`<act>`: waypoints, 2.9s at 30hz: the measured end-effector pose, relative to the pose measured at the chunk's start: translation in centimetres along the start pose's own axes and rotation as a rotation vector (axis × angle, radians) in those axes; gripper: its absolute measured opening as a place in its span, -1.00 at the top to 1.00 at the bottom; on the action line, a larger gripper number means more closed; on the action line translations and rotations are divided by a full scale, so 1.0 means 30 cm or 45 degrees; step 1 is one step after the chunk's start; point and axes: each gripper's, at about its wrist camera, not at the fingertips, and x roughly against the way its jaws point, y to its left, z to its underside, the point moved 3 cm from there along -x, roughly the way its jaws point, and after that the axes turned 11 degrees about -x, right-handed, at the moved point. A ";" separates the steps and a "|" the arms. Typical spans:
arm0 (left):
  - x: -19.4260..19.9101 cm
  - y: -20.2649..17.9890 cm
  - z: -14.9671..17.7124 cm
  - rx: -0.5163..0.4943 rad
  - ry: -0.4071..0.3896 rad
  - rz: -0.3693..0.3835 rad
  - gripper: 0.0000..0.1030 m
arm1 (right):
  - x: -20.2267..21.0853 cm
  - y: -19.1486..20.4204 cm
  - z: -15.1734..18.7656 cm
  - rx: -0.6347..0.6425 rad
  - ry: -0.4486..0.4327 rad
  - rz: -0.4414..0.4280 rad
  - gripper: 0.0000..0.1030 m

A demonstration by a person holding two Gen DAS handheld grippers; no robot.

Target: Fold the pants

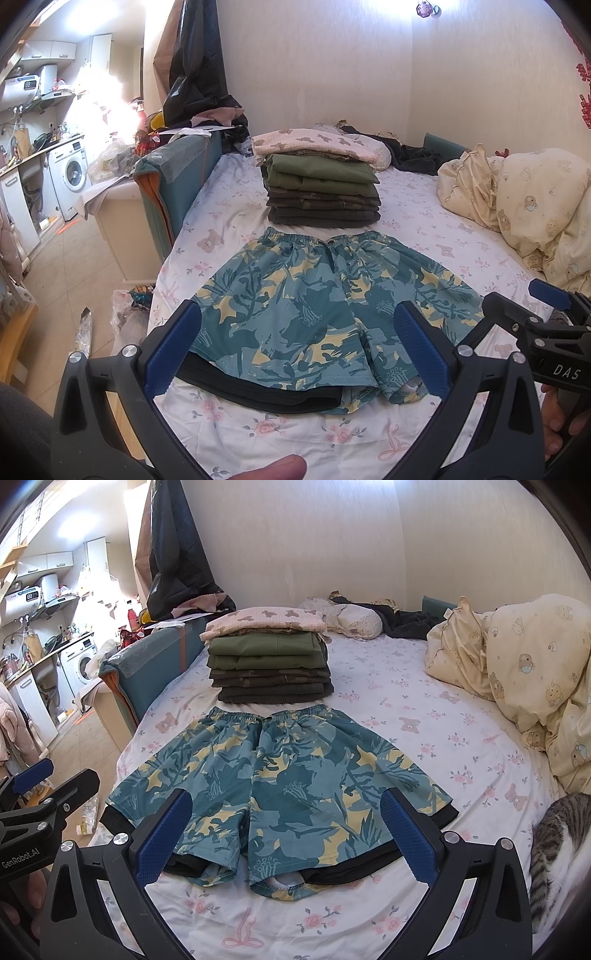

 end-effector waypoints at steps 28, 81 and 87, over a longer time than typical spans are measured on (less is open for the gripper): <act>-0.242 0.059 0.045 0.097 0.379 -0.040 -0.99 | -0.584 -0.893 -0.035 -0.718 0.572 0.391 -0.52; -1.377 -0.668 -0.240 -0.336 1.017 0.452 0.96 | -0.475 -0.224 0.187 -0.249 0.871 -0.375 0.98; -1.228 -0.444 -0.425 -0.349 0.866 0.521 0.96 | -0.368 -0.141 0.049 -0.229 0.725 -0.559 0.98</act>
